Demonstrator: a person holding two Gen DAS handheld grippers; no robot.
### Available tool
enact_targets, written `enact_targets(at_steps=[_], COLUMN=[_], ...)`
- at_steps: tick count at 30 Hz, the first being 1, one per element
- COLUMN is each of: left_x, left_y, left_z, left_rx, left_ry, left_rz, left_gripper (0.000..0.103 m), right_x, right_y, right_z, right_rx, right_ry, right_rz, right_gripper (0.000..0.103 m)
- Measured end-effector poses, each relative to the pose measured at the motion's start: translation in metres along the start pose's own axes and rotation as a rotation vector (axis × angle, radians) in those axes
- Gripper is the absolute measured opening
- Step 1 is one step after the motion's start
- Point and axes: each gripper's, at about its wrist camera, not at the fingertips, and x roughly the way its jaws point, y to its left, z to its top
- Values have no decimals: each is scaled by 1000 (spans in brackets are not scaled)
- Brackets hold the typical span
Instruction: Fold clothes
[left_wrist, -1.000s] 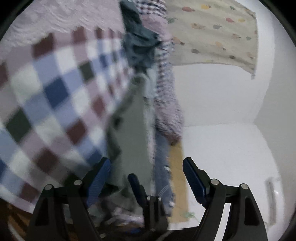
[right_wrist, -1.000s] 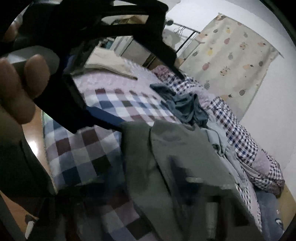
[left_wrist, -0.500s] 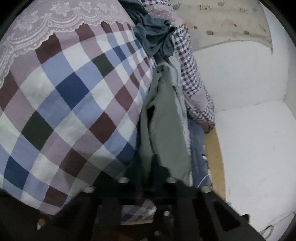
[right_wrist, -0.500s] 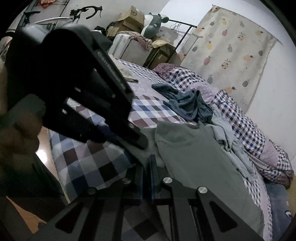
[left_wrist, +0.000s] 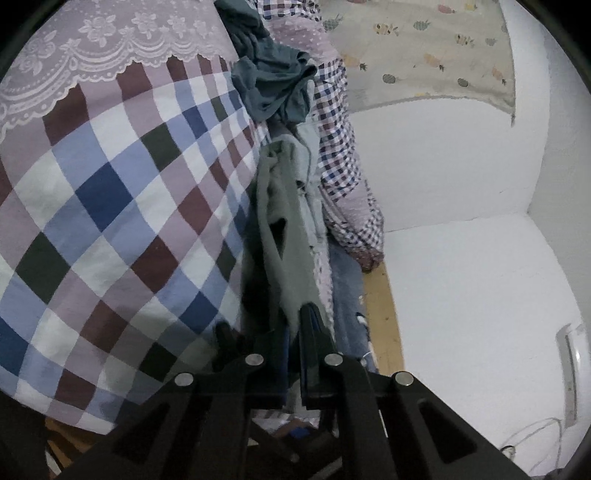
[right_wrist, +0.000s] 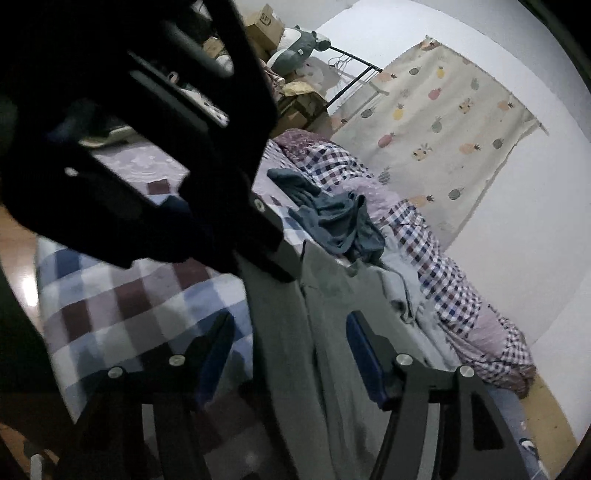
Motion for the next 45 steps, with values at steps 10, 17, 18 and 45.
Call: enact_targets(at_steps=[10, 17, 18, 45], left_x=[-11, 16, 29, 240], left_y=[3, -4, -6, -35], left_z=[16, 52, 60, 200], left_rx=[-40, -2, 15, 227], left_ry=[-72, -38, -10, 317], left_rz=[-3, 51, 60, 160], left_gripper=[12, 65, 66, 8], right_x=[44, 38, 35, -10], right_y=[-20, -51, -57, -105], right_z=[17, 19, 19, 23], right_rx=[34, 133, 156, 365], right_ry=[80, 80, 76, 60], right_rz=[22, 131, 143, 276], right_gripper=[6, 5, 5, 5])
